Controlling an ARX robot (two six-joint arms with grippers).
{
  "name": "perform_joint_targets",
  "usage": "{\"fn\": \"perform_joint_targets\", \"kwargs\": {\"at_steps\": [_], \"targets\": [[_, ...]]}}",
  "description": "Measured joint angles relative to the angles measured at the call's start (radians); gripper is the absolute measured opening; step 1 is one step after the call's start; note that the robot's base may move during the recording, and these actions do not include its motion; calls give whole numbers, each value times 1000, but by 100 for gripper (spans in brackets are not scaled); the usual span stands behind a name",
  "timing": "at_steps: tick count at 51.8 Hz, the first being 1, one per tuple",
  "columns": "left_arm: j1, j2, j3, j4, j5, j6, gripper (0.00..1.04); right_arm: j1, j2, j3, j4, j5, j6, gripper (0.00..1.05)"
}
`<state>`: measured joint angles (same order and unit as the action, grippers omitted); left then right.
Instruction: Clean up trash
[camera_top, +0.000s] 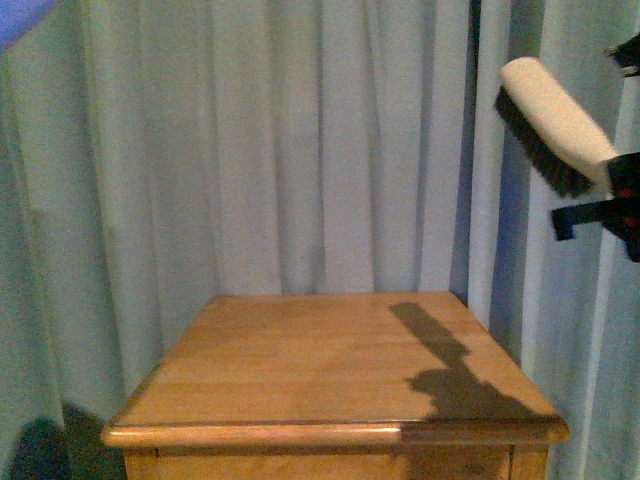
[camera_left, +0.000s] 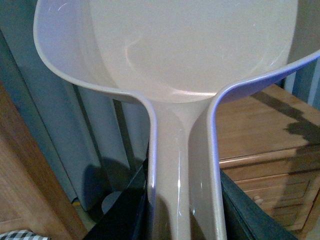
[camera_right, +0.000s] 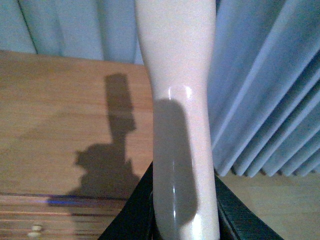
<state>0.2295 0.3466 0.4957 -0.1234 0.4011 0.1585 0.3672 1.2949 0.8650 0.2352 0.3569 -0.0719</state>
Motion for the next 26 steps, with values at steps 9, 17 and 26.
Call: {"fn": "perform_joint_targets", "kwargs": {"at_steps": [9, 17, 26], "targets": [[0, 0, 0, 0, 0, 0, 28, 25, -232, -190, 98, 71, -84, 19], [0, 0, 0, 0, 0, 0, 28, 47, -438, -306, 69, 120, -101, 19], [0, 0, 0, 0, 0, 0, 28, 35, -653, -391, -36, 162, -78, 19]]}}
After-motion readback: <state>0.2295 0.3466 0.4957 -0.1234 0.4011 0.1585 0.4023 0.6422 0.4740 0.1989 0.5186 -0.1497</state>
